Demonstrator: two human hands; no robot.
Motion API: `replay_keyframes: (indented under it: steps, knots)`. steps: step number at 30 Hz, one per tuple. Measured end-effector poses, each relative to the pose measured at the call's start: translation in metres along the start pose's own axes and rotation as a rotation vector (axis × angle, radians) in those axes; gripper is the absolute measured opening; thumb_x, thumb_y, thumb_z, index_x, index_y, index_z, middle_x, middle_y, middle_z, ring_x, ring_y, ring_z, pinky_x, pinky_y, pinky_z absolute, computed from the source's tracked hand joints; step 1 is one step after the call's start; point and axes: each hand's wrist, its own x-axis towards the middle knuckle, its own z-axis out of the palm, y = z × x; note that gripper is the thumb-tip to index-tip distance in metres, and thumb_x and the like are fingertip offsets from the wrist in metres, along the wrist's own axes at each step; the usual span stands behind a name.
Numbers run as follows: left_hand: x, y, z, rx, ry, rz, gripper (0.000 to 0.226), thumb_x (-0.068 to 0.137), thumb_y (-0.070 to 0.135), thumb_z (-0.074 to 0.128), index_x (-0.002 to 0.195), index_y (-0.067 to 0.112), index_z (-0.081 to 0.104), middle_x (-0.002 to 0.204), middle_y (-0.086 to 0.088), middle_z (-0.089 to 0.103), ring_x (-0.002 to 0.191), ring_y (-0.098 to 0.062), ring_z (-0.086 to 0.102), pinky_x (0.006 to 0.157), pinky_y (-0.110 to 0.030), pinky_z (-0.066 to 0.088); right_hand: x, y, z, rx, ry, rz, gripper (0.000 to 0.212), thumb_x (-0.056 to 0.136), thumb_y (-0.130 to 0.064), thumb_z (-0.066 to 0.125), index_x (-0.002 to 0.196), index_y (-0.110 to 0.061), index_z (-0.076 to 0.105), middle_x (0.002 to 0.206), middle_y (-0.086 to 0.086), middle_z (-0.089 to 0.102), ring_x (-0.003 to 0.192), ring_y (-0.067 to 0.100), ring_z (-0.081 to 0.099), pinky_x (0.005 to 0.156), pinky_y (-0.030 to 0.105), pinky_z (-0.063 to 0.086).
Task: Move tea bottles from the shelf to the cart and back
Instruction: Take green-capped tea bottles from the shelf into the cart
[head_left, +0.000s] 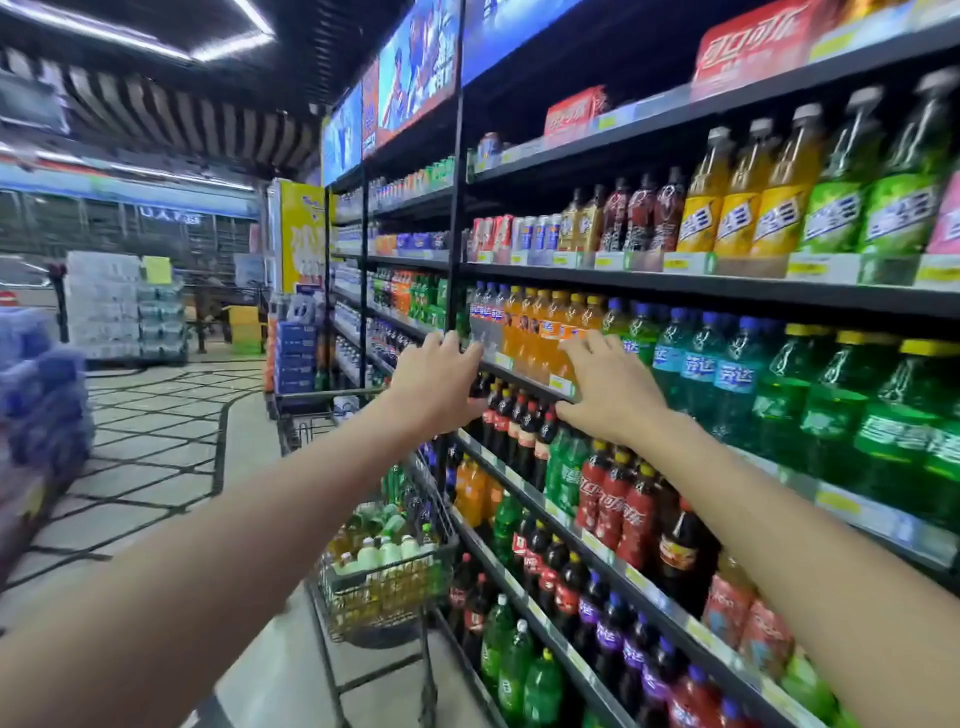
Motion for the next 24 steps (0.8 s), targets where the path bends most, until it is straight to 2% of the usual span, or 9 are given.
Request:
replay_keyframes:
  steps: [5, 12, 19, 24]
  knots:
    - [-0.013, -0.049, 0.045, 0.006, -0.077, -0.088, 0.067, 0.09, 0.059, 0.058, 0.14, 0.017, 0.041, 0.133, -0.01, 0.05, 0.123, -0.03, 0.048, 0.092, -0.043, 0.049, 0.034, -0.049, 0.054, 0.071, -0.068, -0.081, 0.068, 0.089, -0.04, 0.065, 0.146, -0.016, 0.036, 0.146, 0.009, 0.038, 0.134, 0.029, 0.034, 0.106, 0.042, 0.037]
    - [-0.004, -0.087, 0.113, 0.017, -0.169, -0.164, 0.071, 0.091, 0.057, 0.059, 0.145, 0.016, 0.037, 0.141, -0.014, 0.046, 0.128, -0.032, 0.046, 0.099, -0.044, 0.046, 0.086, -0.094, 0.146, 0.155, -0.174, -0.166, 0.071, 0.09, -0.042, 0.064, 0.148, -0.017, 0.032, 0.145, 0.008, 0.037, 0.135, 0.028, 0.033, 0.106, 0.042, 0.037]
    - [0.033, -0.121, 0.191, 0.034, -0.274, -0.203, 0.067, 0.093, 0.053, 0.057, 0.145, 0.017, 0.036, 0.136, -0.01, 0.048, 0.124, -0.026, 0.048, 0.098, -0.039, 0.047, 0.145, -0.108, 0.24, 0.247, -0.292, -0.164, 0.07, 0.089, -0.045, 0.065, 0.146, -0.019, 0.035, 0.143, 0.007, 0.039, 0.134, 0.028, 0.036, 0.106, 0.042, 0.037]
    - [0.053, -0.139, 0.252, 0.045, -0.372, -0.231, 0.071, 0.092, 0.059, 0.056, 0.145, 0.018, 0.035, 0.136, -0.009, 0.049, 0.124, -0.027, 0.049, 0.099, -0.041, 0.046, 0.181, -0.11, 0.306, 0.281, -0.37, -0.166, 0.07, 0.093, -0.044, 0.062, 0.15, -0.018, 0.031, 0.15, 0.008, 0.035, 0.139, 0.029, 0.031, 0.108, 0.042, 0.037]
